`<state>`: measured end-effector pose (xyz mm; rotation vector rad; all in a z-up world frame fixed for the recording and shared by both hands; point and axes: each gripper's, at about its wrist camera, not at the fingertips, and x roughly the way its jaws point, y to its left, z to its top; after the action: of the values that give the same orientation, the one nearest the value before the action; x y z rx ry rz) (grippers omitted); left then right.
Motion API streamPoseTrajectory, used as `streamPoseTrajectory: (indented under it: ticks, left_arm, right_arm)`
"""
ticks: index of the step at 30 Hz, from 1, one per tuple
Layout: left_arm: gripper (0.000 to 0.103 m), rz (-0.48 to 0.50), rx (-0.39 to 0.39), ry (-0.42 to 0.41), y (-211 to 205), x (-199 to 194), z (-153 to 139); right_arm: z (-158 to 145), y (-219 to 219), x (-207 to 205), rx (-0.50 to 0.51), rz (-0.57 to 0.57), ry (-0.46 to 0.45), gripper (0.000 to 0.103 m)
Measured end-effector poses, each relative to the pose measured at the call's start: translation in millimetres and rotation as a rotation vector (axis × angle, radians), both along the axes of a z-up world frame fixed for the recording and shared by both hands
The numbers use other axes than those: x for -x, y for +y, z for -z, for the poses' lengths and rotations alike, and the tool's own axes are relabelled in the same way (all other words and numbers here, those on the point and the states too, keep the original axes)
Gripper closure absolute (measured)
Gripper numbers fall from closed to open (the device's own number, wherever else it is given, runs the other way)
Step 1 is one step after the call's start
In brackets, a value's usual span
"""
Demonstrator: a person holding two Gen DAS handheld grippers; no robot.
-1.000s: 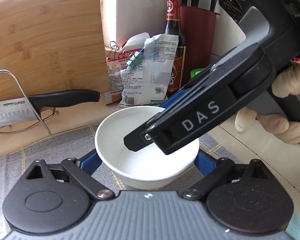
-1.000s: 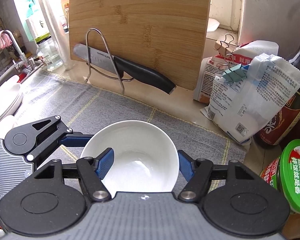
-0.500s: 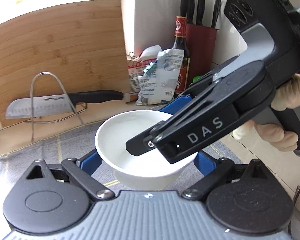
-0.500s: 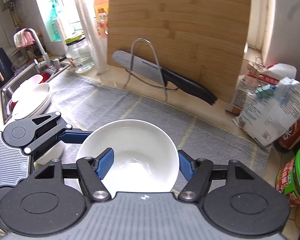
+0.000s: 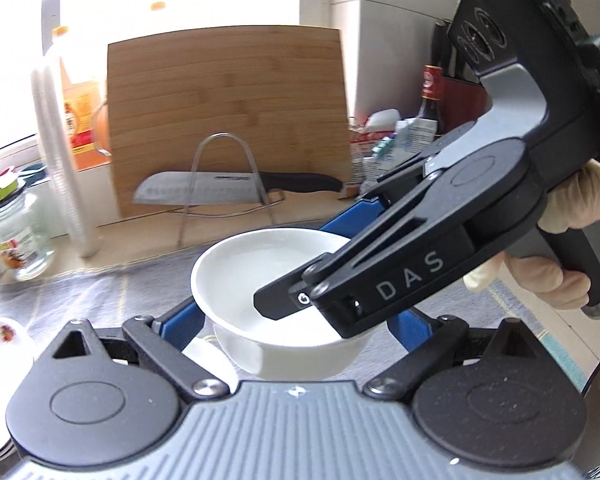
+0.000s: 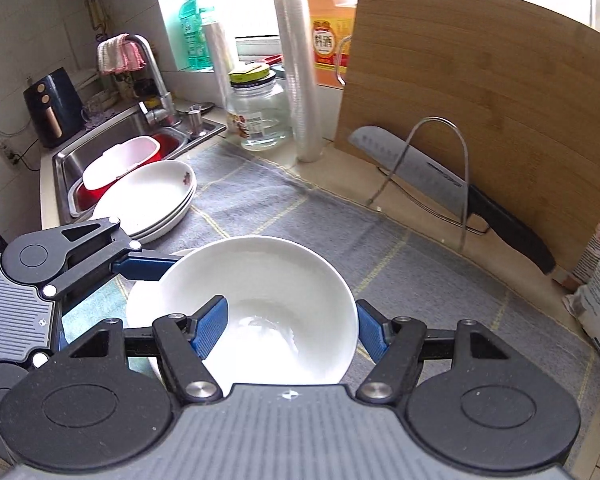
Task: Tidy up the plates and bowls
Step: 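Lift the white bowl with the right tool and carry it to the nested bowls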
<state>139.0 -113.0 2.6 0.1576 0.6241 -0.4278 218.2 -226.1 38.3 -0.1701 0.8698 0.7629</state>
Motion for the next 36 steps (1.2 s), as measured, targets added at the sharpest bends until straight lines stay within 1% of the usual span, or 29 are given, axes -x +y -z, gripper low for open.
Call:
streamPoseTrajectory:
  ticks: [6,13,20,26,34,36]
  left_arm:
    - [0.006,-0.069,-0.001,-0.001,37,3,-2]
    - [0.006,-0.103,0.011,0.029,64,0,4]
    - [0.006,-0.107,0.029,0.061,76,-6,13]
    - [0.006,-0.104,0.057,0.091,83,-8,24]
    - [0.006,-0.084,0.044,0.141,85,-13,31]
    - [0.007,-0.078,0.038,0.14,85,-12,31]
  right_arm:
    - [0,46,1,-0.002,-0.075,-0.006,0.029]
    - [10,79,-3,0.004,-0.106,0.01,0.029]
    - [23,93,-8,0.019,-0.106,0.039,0.029]
    - [30,96,-11,0.002,-0.093,0.069,0.029]
    - [37,95,-11,-0.011,-0.081,0.097,0.029]
    - [38,95,-10,-0.015,-0.08,0.1,0.029]
